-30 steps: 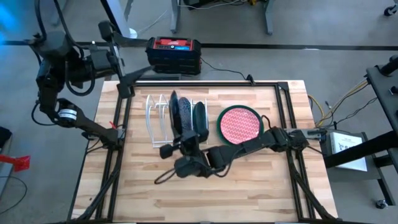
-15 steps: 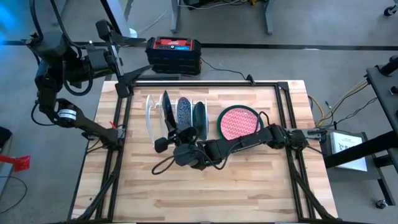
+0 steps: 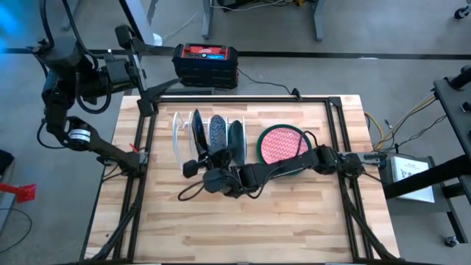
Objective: Sort dishes
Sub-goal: Put the green patterned plate into the dish rack
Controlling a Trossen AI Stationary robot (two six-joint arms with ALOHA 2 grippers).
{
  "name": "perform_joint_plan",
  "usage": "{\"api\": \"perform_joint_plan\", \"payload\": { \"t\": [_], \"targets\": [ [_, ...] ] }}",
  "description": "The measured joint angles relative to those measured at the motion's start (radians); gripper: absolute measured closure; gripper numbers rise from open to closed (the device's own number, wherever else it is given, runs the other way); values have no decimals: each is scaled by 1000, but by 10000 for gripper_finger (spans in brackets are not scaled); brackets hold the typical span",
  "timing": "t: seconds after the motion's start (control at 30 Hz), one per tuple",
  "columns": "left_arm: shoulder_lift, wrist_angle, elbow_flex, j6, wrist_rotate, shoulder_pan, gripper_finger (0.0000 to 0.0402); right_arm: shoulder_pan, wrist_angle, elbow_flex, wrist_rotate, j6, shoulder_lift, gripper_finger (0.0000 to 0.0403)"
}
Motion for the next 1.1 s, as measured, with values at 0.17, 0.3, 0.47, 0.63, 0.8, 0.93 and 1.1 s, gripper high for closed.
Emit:
{"api": "perform_joint_plan", "payload": {
  "t": [0.17,0.3,0.47,0.63,0.8,0.93,1.1],
  "targets": [
    [0,-2,0,-1,0,0,106,-9,33,-33,-9,13,0,395],
    [0,-3,0,-3,0,0,106,-14,32,-42,-10,30,0,395],
    [0,-3,0,-3,0,0,106,-18,31,-64,-9,57,0,395],
    [0,-3,-3,-4,0,0,106,-26,35,-99,-10,100,0,395],
    [0,-3,-4,-4,0,0,106,-34,49,-133,-13,108,0,395],
    [0,-3,-4,-3,0,0,106,-39,55,-146,-16,114,0,395],
    [1,-3,-4,-3,0,0,106,-45,56,-164,-30,134,0,395]
  ]
}}
